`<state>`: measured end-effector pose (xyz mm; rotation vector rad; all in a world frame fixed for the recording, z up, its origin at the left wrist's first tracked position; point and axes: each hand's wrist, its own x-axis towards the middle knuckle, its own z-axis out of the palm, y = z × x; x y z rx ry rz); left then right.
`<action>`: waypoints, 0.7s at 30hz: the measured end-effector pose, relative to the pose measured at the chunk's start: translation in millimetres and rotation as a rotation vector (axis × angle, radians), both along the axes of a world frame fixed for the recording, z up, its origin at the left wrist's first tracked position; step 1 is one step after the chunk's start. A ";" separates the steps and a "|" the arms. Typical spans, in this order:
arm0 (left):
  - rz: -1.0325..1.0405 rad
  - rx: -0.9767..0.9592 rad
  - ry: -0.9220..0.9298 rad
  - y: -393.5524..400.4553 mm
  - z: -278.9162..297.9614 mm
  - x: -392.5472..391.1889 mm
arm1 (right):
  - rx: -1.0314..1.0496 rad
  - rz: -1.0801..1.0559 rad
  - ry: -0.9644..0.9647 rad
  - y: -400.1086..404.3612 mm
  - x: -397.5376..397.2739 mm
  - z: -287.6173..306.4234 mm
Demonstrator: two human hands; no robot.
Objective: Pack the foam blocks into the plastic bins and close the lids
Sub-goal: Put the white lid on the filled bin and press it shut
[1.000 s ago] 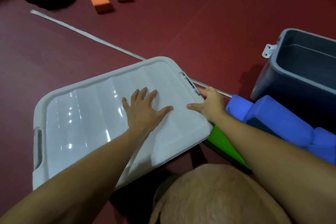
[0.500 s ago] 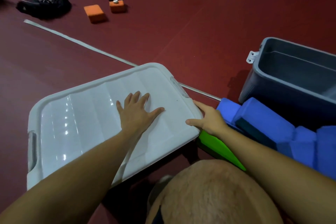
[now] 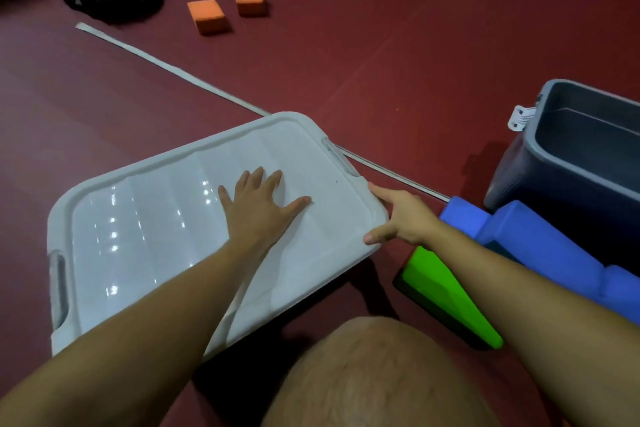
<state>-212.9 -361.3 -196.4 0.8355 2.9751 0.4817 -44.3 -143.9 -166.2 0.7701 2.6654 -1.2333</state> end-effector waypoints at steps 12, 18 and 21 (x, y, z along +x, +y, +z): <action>0.223 -0.006 0.030 -104.9 -0.7 -98.5 | -0.039 0.040 0.133 -89.7 -131.7 -7.5; 0.227 0.019 0.060 -105.2 1.2 -100.3 | -0.122 0.015 0.166 -90.0 -138.4 -15.8; 0.229 -0.017 0.068 -108.2 -3.2 -101.0 | -0.070 0.028 0.178 -90.0 -132.0 -17.3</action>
